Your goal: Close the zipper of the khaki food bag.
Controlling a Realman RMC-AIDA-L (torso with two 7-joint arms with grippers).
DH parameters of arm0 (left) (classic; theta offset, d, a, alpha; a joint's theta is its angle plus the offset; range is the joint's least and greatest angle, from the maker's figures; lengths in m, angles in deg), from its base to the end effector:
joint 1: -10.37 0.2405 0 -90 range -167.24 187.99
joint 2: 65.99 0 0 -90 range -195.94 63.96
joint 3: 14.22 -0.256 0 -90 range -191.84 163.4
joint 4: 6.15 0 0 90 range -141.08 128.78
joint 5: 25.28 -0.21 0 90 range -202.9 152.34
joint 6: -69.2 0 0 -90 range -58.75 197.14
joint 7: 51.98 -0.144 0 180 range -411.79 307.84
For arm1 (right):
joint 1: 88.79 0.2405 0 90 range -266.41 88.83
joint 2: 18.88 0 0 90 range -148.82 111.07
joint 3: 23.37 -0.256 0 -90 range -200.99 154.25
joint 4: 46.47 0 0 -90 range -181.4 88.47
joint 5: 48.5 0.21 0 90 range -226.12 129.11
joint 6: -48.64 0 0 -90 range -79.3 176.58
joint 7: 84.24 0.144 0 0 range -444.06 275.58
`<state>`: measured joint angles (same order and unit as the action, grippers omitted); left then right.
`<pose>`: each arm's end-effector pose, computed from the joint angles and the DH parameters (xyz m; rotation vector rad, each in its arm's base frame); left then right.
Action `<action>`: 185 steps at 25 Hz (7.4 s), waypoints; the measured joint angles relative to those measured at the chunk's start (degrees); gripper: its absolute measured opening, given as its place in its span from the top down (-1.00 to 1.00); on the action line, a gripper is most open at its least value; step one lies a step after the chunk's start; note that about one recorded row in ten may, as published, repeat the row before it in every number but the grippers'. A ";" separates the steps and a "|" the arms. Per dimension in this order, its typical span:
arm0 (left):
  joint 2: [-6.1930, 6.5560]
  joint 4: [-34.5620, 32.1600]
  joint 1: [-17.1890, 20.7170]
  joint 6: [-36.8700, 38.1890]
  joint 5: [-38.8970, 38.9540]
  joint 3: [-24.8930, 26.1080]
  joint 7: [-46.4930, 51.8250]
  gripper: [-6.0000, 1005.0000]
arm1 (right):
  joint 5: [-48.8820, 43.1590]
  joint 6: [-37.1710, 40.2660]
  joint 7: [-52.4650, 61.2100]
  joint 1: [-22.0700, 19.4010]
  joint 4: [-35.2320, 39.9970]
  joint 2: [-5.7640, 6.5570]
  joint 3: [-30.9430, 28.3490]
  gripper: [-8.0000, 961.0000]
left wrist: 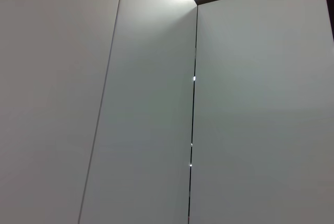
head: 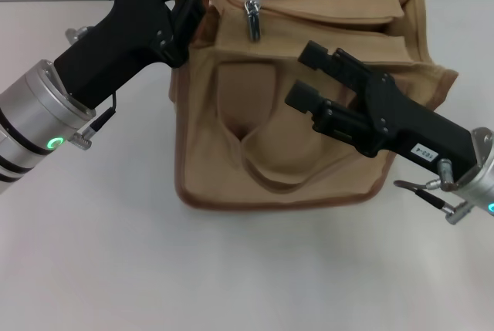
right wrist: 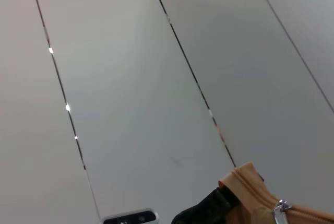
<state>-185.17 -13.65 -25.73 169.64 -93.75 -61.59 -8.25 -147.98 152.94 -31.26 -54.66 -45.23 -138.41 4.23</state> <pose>-0.2011 0.3258 -0.0099 -2.1877 -0.2088 -1.5205 0.2139 0.2816 -0.0422 -2.4118 0.5517 1.6100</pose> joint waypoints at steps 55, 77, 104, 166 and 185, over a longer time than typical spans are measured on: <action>-0.09 3.74 -5.63 1.25 -0.20 -0.32 1.35 0.92 | -1.75 -7.01 1.33 6.04 -3.62 -0.35 -8.16 0.33; -0.09 4.59 -5.48 1.51 -0.30 -0.13 1.23 0.91 | -1.90 -6.43 4.12 5.71 -3.81 -0.25 -8.05 0.39; -0.09 4.22 -4.82 1.60 0.02 0.92 0.88 0.90 | -1.59 -6.00 8.58 -1.20 0.84 0.18 -13.70 0.98; 5.29 -11.84 29.38 10.82 -31.57 11.33 0.15 -0.61 | -1.23 5.81 -20.32 -5.33 5.99 0.12 16.93 -0.27; 2.25 -12.58 21.30 8.90 -46.24 11.53 0.24 -0.61 | -1.09 -6.82 -21.24 -4.75 3.26 -0.26 24.12 -0.27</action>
<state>-182.92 -26.23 -4.43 178.54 -139.99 -50.06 -8.01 -149.07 146.12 -52.49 -59.41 -41.97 -138.67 28.35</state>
